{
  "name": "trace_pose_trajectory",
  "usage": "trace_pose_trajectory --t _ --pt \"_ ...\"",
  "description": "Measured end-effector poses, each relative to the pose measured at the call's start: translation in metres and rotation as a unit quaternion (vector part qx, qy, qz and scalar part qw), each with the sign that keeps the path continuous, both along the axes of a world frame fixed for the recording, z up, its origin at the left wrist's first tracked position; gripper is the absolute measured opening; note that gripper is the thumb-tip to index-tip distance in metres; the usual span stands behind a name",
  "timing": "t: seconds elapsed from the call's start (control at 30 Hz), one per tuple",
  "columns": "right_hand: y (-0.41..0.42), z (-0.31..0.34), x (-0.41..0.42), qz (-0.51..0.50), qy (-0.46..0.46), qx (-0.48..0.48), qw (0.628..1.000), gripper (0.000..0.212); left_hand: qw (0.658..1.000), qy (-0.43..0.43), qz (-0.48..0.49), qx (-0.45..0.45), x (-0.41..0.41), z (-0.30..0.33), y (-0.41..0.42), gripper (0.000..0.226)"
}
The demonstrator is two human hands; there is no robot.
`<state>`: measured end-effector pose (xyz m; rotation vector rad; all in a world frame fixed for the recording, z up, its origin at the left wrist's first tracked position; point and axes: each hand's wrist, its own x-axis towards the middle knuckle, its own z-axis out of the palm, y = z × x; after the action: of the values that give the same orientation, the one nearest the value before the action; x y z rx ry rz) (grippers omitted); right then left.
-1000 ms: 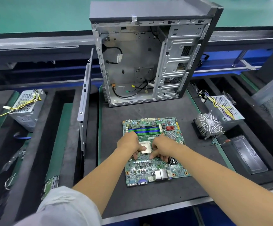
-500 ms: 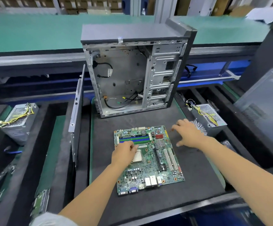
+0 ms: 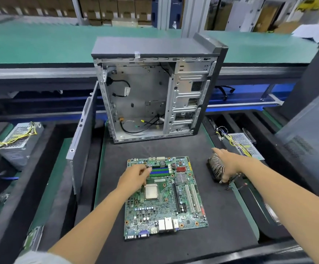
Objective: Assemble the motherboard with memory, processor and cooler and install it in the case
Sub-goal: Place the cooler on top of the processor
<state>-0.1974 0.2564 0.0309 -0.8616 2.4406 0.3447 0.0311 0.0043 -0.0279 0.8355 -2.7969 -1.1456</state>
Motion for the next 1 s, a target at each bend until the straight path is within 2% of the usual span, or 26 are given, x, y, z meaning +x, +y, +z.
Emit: trace_pose_trajectory --t 0.2,0.33,0.47,0.53,0.6,0.67,0.77,0.87,0.93,1.0 --pt "-0.012 0.019 0.001 0.045 -0.019 -0.094 0.994 0.127 0.996 0.045 0.016 0.074 -0.001 -0.002 -0.004 0.028" --pt "-0.056 0.047 0.025 0.086 -0.091 -0.142 0.982 0.132 0.985 0.093 -0.013 0.147 -0.002 0.006 -0.003 0.018" --pt "-0.101 0.048 0.076 0.158 -0.129 -0.131 0.970 0.132 0.965 0.106 -0.020 0.237 0.004 0.018 -0.004 0.033" --pt "-0.114 0.038 0.099 0.186 -0.123 -0.117 0.968 0.130 0.958 0.107 -0.024 0.266 0.013 0.020 -0.006 0.058" --pt "-0.125 0.032 0.112 0.163 -0.109 -0.110 0.975 0.125 0.962 0.097 -0.045 0.252 0.023 0.018 -0.009 0.074" --pt "-0.133 0.031 0.120 0.125 -0.082 -0.097 0.984 0.112 0.968 0.089 -0.067 0.224 0.031 0.013 -0.012 0.073" --pt "-0.144 0.030 0.130 0.114 -0.005 -0.055 0.992 0.080 0.967 0.092 -0.072 0.228 0.040 0.008 -0.017 0.066" --pt "-0.148 0.023 0.135 0.076 0.019 -0.043 0.996 0.079 0.969 0.084 -0.044 0.227 0.041 0.003 -0.016 0.055" --pt "-0.146 0.023 0.132 0.033 -0.018 -0.070 0.997 0.084 0.956 0.084 0.025 0.279 0.037 0.005 -0.013 0.069" --pt "-0.143 0.023 0.130 -0.011 -0.067 -0.108 0.992 0.097 0.922 0.052 0.084 0.374 0.032 0.006 -0.014 0.083"
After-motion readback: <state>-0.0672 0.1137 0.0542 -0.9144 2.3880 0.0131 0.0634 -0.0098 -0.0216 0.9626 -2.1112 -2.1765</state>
